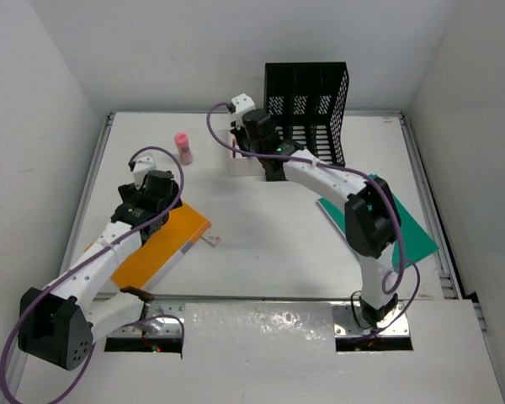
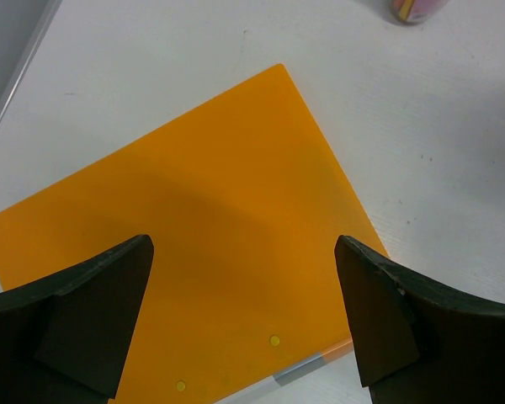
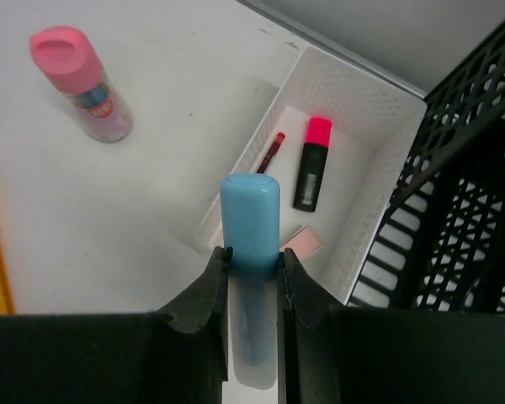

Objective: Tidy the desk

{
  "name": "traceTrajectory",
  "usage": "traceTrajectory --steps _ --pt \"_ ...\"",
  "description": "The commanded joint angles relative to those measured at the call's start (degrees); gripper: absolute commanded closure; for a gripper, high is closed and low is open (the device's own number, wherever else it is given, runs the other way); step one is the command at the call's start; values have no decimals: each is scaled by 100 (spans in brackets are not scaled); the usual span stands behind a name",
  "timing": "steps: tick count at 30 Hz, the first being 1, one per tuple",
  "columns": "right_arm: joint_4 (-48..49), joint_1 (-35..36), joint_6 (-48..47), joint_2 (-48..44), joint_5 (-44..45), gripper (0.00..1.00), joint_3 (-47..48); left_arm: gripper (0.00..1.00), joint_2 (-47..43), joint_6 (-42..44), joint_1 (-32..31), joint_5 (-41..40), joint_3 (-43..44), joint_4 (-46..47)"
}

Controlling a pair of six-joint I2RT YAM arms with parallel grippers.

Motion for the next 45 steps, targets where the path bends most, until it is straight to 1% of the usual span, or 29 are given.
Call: traceTrajectory --steps 1,4,9,11,13,15,16,17,18,20,21,22,25,27,28,30,31,33,34,35,36,37,38,39,41,42,44,45 --pt "443 -134 -715 367 -156 100 717 14 6 -31 -70 -123 -3 69" --pt "830 -196 -777 605 -42 100 981 14 15 -39 -70 -167 -3 42" --pt "1349 -240 -1032 1105 467 100 1123 14 33 -66 -70 -220 6 7" --pt "1376 -293 -927 1264 582 100 1245 14 24 -74 -70 -246 6 -19" --pt "1245 -337 -621 1474 652 100 1403 14 33 -74 -79 -281 -3 -28" --pt "1227 -345 -435 1563 749 100 1387 14 42 -74 -70 -290 6 -28" --pt "1227 -345 -347 1625 888 98 1352 14 50 -74 -70 -299 -3 -19" --pt "1253 -345 -242 1643 959 93 1308 14 59 -74 -70 -299 -3 -19" --pt "1340 -345 -241 1651 1021 83 1212 14 59 -74 -70 -308 6 -19" --pt "1394 -345 -345 1669 1101 69 1175 14 77 -74 -70 -308 6 -28" --pt "1394 -345 -398 1660 1118 59 1210 14 77 -74 -70 -308 6 -28" --pt "1420 -345 -469 1599 1118 54 1254 14 77 -74 -70 -299 6 -28" --pt "1455 -337 -767 1328 996 44 1395 14 94 -66 -70 -273 -3 -2" --pt "1412 -345 -1066 1029 672 34 1474 14 103 -57 -70 -238 6 -2" --pt "1351 -345 -1067 1028 670 34 1474 14 112 -57 -79 -229 6 -2" --pt "1010 -337 -1050 660 547 33 1457 14 121 -39 -70 -185 6 16" --pt "868 -345 -893 502 469 33 1378 13 121 -31 -70 -141 6 25" --pt "421 -337 -542 -17 4 33 975 13 147 22 -70 34 6 86" --pt "201 -328 -157 -210 -233 32 747 13 208 -4 -70 52 32 69" --pt "77 -302 47 -568 -470 32 240 13 235 -91 -70 61 102 51" --pt "-64 -267 223 -755 -899 32 -52 13 261 -144 -70 96 137 -1" --pt "-83 -232 512 -913 -1138 32 -386 13 253 -223 -70 148 181 -19" --pt "-65 -109 637 -1185 -1341 32 -1033 13 253 -346 -70 245 225 -28" --pt "-56 -39 734 -1292 -1577 32 -1309 13 218 -399 -79 524 243 -11" --pt "-100 234 971 -1415 -1772 32 -2002 13 209 -539 -79 746 252 112" --pt "-126 322 1050 -1477 -1921 32 -2171 13 209 -601 -70 755 287 121" --pt "-109 558 1192 -1538 -2028 33 -2636 13 235 -724 -70 581 444 296" --pt "-74 621 1209 -1582 -2037 33 -2770 13 252 -725 -70 371 515 419"
